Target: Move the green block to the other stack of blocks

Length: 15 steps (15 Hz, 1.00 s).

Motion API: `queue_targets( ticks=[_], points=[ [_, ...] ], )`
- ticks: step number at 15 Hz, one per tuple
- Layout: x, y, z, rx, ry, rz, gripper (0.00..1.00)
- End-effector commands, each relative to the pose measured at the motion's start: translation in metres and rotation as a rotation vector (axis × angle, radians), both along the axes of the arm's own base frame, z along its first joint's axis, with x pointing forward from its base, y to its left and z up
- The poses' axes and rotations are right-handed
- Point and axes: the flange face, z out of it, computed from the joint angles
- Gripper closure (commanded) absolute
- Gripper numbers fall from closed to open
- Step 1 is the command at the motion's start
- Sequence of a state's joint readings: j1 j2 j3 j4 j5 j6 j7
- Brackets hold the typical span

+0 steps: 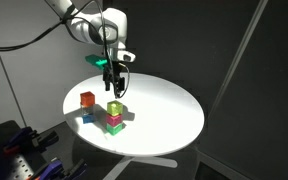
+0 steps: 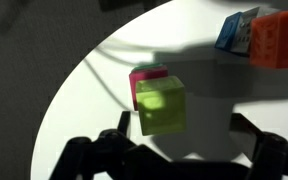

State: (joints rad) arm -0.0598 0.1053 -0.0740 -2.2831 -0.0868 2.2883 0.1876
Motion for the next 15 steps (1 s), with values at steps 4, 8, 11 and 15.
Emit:
queue_targets(
  ticks=[4, 8, 11, 15],
  points=[
    [0.0003, -0.0003, -0.0078, -0.002, 0.017, 0.003, 0.00],
    [0.0006, -0.0004, -0.0091, -0.002, 0.019, 0.003, 0.00],
    [0.0007, -0.0004, -0.0090, -0.002, 0.019, 0.003, 0.00],
    [0.0022, -0.0013, -0.0133, -0.003, 0.015, 0.003, 0.00]
  ],
)
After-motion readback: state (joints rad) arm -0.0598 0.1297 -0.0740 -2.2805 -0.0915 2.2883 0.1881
